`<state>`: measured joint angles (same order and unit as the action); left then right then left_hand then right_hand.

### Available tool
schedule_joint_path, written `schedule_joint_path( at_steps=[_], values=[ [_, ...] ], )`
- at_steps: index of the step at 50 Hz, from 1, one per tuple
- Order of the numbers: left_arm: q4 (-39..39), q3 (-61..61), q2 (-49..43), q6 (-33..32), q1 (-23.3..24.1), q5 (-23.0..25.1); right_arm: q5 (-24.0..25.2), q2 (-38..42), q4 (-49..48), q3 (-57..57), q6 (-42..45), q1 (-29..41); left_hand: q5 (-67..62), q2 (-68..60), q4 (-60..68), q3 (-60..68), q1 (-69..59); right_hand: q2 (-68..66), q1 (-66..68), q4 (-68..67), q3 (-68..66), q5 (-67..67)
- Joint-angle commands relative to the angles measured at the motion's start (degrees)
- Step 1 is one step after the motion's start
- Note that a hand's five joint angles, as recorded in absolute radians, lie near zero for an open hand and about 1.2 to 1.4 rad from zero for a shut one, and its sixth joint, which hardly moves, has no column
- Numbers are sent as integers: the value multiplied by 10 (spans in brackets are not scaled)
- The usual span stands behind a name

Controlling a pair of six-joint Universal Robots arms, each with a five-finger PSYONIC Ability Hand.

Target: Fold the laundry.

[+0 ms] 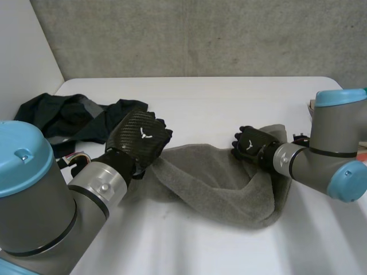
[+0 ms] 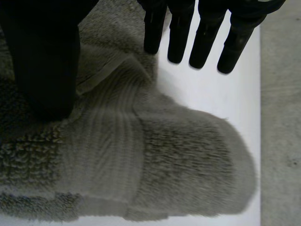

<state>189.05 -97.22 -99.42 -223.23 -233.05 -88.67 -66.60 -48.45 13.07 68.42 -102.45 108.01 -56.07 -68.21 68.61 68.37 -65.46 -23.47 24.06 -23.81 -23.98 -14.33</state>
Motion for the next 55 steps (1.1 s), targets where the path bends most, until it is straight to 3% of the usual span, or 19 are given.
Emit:
schedule_joint_path(
  at_steps=[1,3,6,14,19,22,29,34,39,46,50,55],
  values=[
    [0,6,0,-1,-10,0,2,13,-1,-5,20,-2,-139,-118,114,116,-145,-207,201,-204,-202,-199],
    [0,8,1,-2,-13,-1,1,14,-1,-4,20,-2,-139,-118,114,116,-145,-303,297,-300,-298,-294],
    [1,10,10,-2,-20,-2,2,6,4,-5,18,-6,-139,-118,114,116,-145,-560,554,-557,-555,-552],
    [11,21,60,4,-50,-6,6,-77,3,4,-28,-45,-139,-118,114,116,-145,-565,559,-562,-560,-557],
    [42,23,113,20,-76,-30,-3,-215,12,23,-165,-90,-139,-118,114,116,-145,-565,559,-562,-560,-557],
    [44,20,134,25,-89,-34,-5,-270,34,38,-199,-110,-139,-118,114,116,-145,-565,559,-562,-560,-557],
    [30,-13,156,41,-103,-28,0,-418,213,80,-208,-169,-139,-118,114,116,-145,-565,559,-562,-560,-557],
    [11,-38,142,43,-108,-27,2,-462,266,114,-205,-169,-139,-118,114,116,-145,-565,559,-562,-560,-557],
    [7,-53,73,41,-103,-26,-3,-430,254,146,-199,-169,-139,-118,114,116,-145,-565,559,-562,-560,-557],
    [18,3,-56,33,-108,-25,-51,-273,233,118,-186,-163,-139,-118,114,116,-145,-565,559,-562,-560,-557],
    [24,93,-118,27,-109,-24,-93,-207,188,54,-201,-143,-139,-118,114,116,-145,-565,559,-562,-560,-557],
    [88,264,-188,25,-110,-18,-134,-153,60,-57,-268,-94,-139,-118,114,116,-145,-565,559,-562,-560,-557]
  ],
)
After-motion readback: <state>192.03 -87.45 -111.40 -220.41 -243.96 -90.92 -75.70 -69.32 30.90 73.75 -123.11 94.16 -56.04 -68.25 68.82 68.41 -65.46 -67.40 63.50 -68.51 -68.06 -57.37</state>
